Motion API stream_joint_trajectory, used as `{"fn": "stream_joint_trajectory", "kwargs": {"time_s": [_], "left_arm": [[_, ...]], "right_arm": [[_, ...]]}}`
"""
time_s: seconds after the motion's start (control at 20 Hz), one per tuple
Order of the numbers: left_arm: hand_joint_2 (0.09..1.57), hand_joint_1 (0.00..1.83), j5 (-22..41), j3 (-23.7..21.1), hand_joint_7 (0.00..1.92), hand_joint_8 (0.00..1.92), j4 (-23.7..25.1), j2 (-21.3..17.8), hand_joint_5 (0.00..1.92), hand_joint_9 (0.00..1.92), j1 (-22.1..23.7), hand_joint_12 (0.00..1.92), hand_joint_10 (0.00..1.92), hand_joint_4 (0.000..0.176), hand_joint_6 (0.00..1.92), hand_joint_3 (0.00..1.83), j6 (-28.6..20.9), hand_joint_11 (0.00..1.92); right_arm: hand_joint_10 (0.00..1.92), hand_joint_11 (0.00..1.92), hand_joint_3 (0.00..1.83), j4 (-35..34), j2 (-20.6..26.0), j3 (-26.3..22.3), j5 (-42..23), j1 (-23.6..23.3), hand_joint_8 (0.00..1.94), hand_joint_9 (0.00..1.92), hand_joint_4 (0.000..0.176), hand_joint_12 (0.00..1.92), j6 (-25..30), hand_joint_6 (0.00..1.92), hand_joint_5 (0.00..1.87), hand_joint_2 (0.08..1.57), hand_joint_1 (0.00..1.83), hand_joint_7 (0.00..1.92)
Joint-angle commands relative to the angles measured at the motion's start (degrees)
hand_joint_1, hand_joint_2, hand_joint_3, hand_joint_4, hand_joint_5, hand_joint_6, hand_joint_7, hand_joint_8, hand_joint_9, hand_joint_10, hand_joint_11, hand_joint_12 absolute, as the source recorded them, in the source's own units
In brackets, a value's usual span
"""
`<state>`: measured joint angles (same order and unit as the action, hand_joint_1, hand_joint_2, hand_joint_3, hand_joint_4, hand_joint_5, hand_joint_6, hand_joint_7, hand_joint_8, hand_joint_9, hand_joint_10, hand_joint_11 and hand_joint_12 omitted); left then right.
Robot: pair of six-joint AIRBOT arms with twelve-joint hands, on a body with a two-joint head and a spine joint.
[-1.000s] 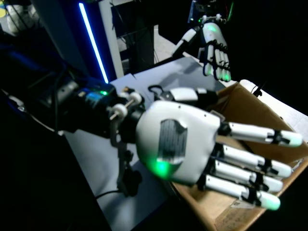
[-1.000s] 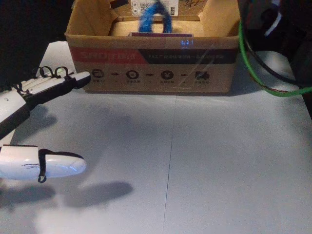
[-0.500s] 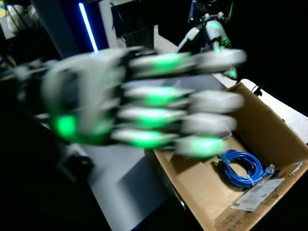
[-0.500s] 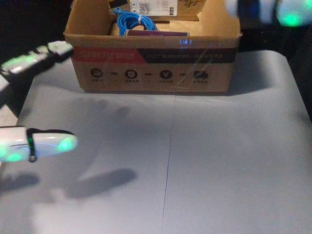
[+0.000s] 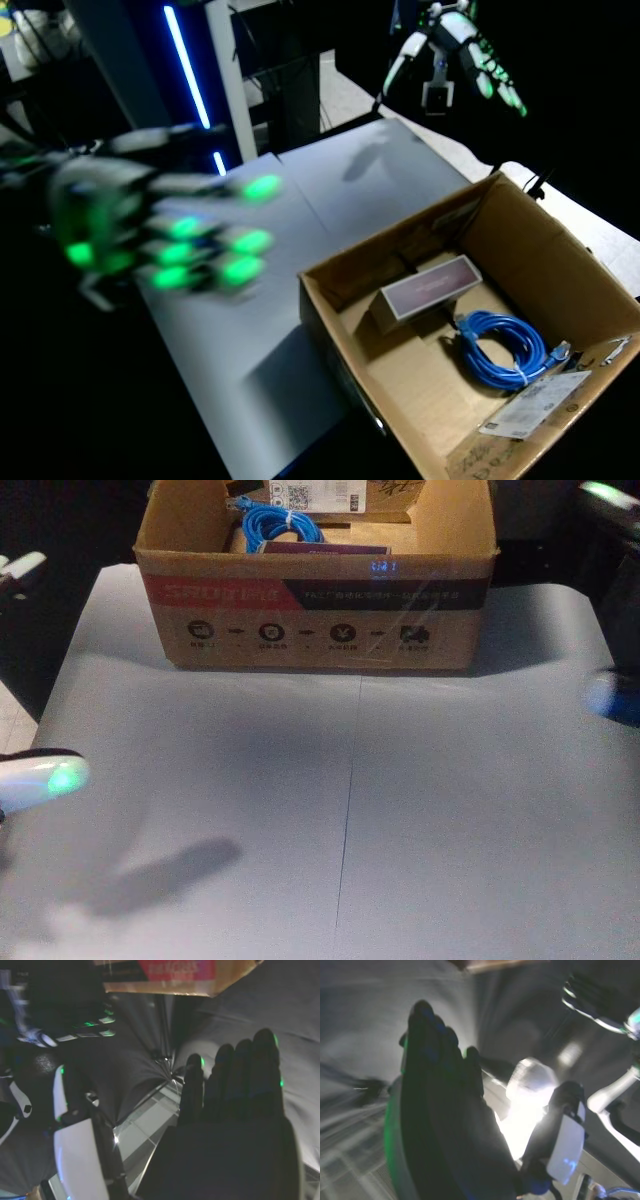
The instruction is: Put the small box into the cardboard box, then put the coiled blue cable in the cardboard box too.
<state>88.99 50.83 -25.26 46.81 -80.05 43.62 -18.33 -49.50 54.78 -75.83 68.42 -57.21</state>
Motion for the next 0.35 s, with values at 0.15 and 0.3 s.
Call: {"fn": "stream_joint_trajectory", "kwargs": {"time_s": [0.15,0.3], "left_arm": [[0.8,0.69,9.69,-1.14,0.05,0.0,-0.29,-0.5,0.14,0.0,-1.17,0.0,0.0,0.176,0.0,0.0,-0.26,0.03],[0.82,0.68,10.2,-1.75,0.06,0.01,-1.24,-0.53,0.13,0.0,-2.29,0.0,0.0,0.176,0.0,0.01,-0.17,0.0]], "right_arm": [[0.0,0.0,0.0,-1.82,-0.08,-1.23,-13.67,5.49,0.0,0.0,0.176,0.0,6.29,0.0,0.04,0.83,0.81,0.02],[0.0,0.0,0.0,-1.83,-0.62,-1.27,-13.67,5.53,0.0,0.0,0.176,0.0,6.29,0.01,0.06,0.84,0.79,0.03]]}}
